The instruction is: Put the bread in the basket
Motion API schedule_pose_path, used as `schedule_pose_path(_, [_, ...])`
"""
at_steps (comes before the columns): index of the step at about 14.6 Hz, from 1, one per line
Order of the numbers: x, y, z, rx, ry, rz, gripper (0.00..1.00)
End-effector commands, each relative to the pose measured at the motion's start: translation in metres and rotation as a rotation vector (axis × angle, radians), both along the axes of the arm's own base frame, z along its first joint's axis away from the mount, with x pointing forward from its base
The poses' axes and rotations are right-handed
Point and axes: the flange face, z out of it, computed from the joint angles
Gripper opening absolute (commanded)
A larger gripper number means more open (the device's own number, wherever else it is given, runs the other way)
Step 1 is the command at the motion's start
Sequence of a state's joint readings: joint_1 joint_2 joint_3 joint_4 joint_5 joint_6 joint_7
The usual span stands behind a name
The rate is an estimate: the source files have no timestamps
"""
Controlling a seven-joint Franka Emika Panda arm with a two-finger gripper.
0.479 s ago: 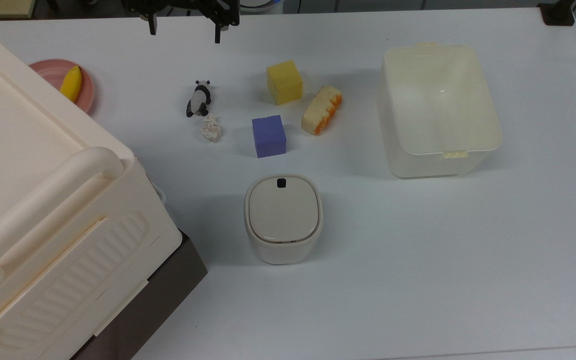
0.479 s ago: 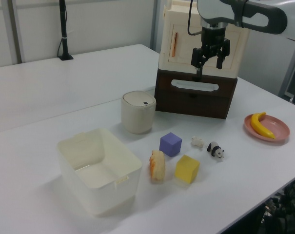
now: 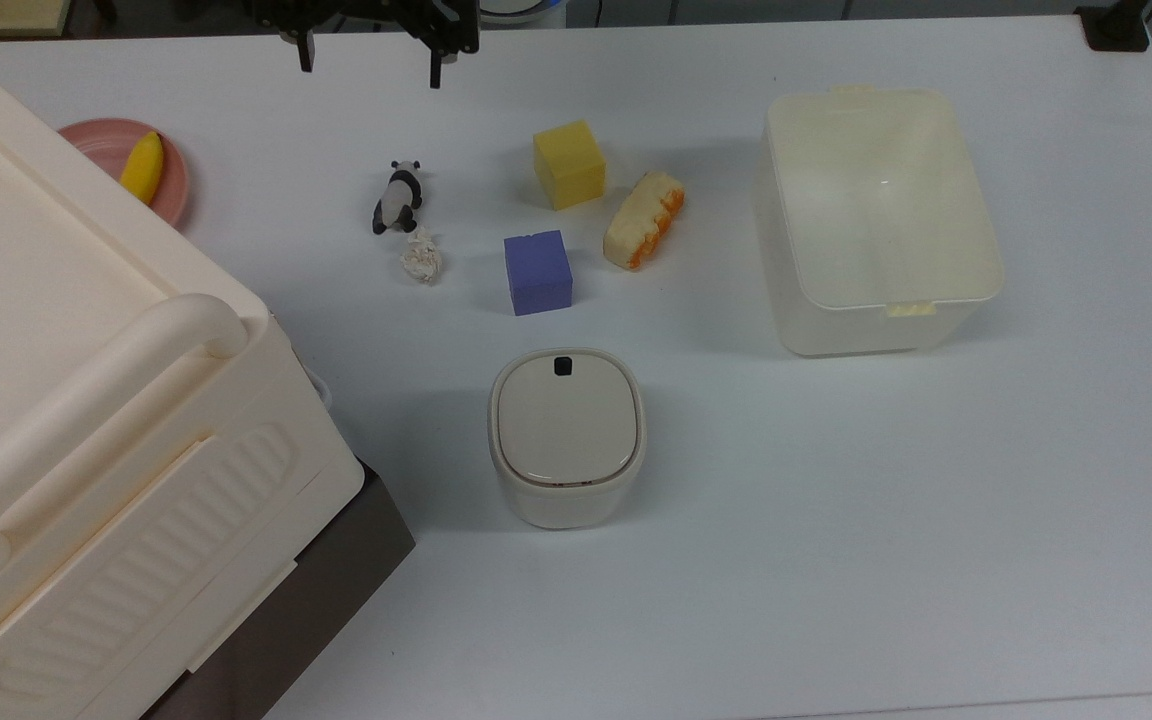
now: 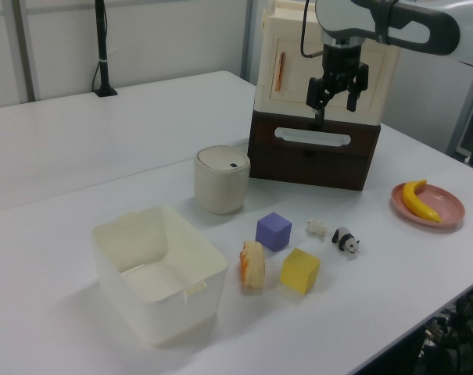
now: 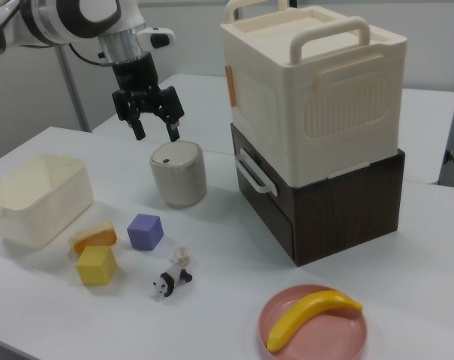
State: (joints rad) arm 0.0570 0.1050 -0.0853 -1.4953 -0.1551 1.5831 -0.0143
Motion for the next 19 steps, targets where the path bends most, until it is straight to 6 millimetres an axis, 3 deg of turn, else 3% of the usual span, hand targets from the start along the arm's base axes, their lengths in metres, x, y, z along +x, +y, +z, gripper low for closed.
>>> schedule_pose_path(1, [0.006, 0.004, -0.017, -0.008, 0.024, 0.024, 1.0])
schedule_pose_path(14, [0.004, 0.021, -0.054, -0.005, 0.123, 0.21, 1.0])
schedule_pose_path(19, [0.002, 0.022, -0.047, -0.004, 0.11, 0.21, 1.0])
